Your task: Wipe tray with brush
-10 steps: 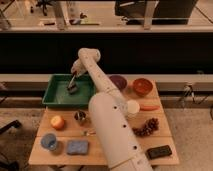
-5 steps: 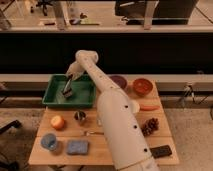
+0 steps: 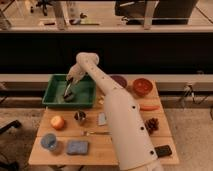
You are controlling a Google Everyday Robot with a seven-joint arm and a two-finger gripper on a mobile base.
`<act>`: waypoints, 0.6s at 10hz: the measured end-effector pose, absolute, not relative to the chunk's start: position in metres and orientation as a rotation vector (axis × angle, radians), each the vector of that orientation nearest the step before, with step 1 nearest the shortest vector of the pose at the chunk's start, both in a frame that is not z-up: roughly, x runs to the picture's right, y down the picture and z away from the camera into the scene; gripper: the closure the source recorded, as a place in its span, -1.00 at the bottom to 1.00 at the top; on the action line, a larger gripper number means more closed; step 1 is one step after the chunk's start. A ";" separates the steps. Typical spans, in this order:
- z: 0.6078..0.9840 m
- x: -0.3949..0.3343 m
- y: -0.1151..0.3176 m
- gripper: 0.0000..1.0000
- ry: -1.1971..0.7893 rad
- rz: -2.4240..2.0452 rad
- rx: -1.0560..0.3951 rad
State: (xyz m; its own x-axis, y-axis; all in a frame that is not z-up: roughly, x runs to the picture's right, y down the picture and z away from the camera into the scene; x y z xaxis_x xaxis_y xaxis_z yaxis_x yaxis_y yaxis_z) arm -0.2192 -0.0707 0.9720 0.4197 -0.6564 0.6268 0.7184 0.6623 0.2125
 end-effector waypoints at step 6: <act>0.974 -0.171 -0.085 1.00 -0.615 -0.846 -0.070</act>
